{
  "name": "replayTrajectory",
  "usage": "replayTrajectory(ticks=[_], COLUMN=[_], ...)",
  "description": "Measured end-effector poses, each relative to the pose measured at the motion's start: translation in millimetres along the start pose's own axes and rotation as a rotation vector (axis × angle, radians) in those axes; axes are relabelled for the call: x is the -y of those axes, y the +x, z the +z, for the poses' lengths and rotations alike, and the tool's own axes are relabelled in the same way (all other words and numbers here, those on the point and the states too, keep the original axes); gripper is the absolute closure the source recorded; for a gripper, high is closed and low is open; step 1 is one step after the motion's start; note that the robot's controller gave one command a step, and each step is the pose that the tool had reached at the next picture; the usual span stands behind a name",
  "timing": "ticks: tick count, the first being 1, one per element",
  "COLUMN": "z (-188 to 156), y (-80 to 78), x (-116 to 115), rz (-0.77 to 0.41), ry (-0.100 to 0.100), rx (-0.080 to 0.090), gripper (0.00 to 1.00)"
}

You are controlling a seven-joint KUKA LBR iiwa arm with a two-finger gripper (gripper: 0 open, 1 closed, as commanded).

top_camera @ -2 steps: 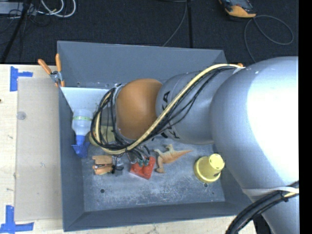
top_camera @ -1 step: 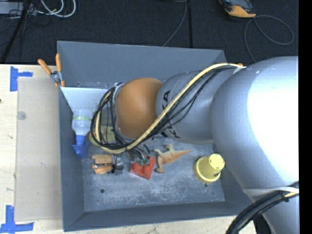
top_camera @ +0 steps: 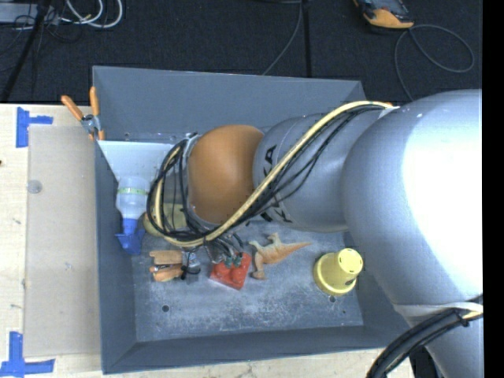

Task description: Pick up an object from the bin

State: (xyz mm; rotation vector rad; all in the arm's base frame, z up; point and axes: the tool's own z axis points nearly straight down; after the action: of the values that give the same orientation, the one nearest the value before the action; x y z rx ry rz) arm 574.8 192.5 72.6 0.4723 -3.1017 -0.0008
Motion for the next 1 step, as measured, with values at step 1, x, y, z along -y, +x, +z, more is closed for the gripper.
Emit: replayTrajectory(ticks=[1], z=[-13.7], y=[1.5], x=[-0.1], rz=[0.0], ry=[0.001], rx=[-0.005], gripper=[1.0])
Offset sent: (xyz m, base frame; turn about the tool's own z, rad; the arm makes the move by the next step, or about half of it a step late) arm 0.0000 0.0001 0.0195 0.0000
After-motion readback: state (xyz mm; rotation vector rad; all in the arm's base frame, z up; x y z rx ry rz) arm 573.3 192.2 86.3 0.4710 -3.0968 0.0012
